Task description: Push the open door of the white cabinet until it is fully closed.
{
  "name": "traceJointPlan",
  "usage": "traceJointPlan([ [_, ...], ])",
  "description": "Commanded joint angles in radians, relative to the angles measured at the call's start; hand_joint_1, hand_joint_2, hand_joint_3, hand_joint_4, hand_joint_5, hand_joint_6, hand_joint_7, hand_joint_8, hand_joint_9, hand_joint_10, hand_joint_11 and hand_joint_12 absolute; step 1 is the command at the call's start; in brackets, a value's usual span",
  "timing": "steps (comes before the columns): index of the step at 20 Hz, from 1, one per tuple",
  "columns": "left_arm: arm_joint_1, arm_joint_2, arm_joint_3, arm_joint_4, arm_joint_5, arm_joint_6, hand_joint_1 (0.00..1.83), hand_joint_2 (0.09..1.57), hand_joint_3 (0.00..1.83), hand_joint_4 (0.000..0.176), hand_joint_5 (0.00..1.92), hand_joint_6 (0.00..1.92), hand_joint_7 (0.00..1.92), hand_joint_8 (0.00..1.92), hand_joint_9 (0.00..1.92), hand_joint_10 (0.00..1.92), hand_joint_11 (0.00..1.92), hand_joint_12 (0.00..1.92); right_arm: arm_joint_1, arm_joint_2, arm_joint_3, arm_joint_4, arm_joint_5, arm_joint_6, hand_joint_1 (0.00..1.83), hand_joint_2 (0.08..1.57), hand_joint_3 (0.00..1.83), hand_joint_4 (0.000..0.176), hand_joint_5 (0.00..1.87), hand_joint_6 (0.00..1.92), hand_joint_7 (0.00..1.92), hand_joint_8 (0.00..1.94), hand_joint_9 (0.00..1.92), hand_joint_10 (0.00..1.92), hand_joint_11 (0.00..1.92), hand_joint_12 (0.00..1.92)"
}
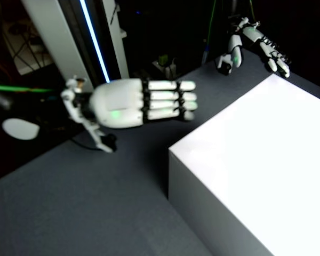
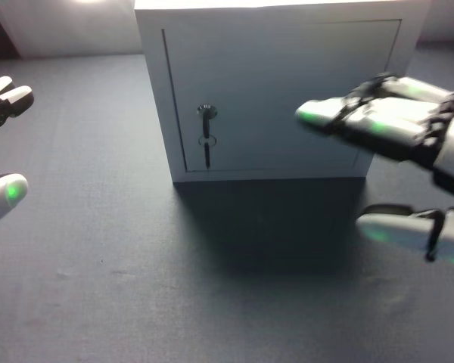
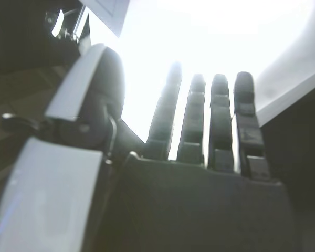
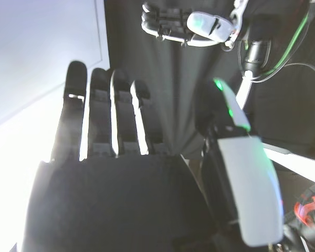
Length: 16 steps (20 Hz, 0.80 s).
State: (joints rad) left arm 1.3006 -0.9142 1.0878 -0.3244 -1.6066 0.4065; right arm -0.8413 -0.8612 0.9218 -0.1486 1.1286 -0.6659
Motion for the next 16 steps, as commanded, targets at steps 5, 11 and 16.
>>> traceJointPlan([
  [5,-0.007,0.009,0.006,-0.014,-0.126,-0.006,0.59,1.30,0.00,0.000,0.43,0.17,0.22,0.64,0.00,1.21,0.00,1.92,-0.131,0.110,-0.069,0.156,0.281,-0.096,0.16,1.32,0.00,0.000,0.09,0.00,0.04,0.00,0.01,0.02,0.00,0.56],
  [11,-0.017,0.009,0.010,-0.020,-0.126,-0.006,0.44,1.30,0.00,0.007,0.11,0.00,0.02,0.00,0.02,0.04,0.00,0.82,-0.426,0.183,-0.125,0.432,0.569,-0.153,0.26,1.30,0.01,0.000,0.02,0.00,0.00,0.00,0.00,0.00,0.00,0.15],
  [16,-0.032,0.015,0.009,-0.011,-0.126,-0.003,0.38,1.26,0.00,0.022,0.02,0.00,0.00,0.00,0.00,0.00,0.00,0.83,-0.504,0.205,-0.141,0.538,0.632,-0.158,0.30,1.26,0.00,0.000,0.01,0.00,0.00,0.00,0.00,0.00,0.00,0.00],
])
